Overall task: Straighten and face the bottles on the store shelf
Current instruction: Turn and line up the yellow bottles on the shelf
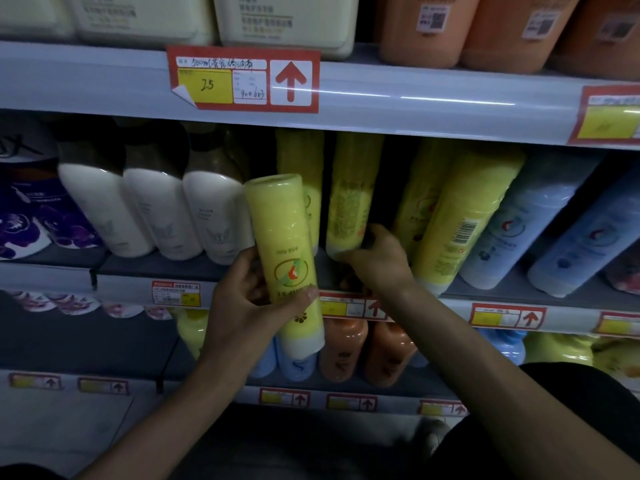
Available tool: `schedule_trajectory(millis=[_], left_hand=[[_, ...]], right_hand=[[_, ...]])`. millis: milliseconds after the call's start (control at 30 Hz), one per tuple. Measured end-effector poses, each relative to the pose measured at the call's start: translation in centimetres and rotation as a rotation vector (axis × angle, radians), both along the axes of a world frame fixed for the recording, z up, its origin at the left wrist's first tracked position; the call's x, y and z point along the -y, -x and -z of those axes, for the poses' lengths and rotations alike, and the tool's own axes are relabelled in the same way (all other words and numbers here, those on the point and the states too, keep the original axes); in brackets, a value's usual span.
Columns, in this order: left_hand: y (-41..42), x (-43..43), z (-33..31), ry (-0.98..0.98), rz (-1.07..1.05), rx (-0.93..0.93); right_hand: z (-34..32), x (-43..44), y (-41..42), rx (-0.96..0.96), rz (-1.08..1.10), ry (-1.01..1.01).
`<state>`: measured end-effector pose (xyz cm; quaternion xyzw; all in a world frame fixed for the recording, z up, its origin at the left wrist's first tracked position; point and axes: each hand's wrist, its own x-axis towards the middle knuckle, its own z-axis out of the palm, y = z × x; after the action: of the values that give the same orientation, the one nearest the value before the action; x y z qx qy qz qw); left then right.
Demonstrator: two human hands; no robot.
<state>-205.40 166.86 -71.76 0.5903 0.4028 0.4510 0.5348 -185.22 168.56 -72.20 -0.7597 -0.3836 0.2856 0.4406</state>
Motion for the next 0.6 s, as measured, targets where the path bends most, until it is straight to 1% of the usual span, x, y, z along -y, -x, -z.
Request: schedule_trajectory(millis=[100,233,333,467,600], left_hand=[[-0.1,-0.1,0.1,0.009,-0.002,-0.007],[-0.2,-0.1,-0.1,0.008,-0.011,-0.009],[-0.4,0.0,-0.2,0.003,-0.009,-0.006],[-0.5,0.1,-0.2,0.005,-0.009,-0.003],[-0.4,0.1,0.0,0.0,-0.005,-0.007]], right_hand=[[0.0,0.0,0.2,0.097,0.0,-0.017],[-0.5,0.0,1.4,0.202,0.09,-0.002],[-1.0,-0.3,1.9,0.19,0.108,0.024],[-0.4,-0.5,1.6,0.198,0.037,0.035],[0.2,-0.6,1.4,0.208,0.086,-0.004]])
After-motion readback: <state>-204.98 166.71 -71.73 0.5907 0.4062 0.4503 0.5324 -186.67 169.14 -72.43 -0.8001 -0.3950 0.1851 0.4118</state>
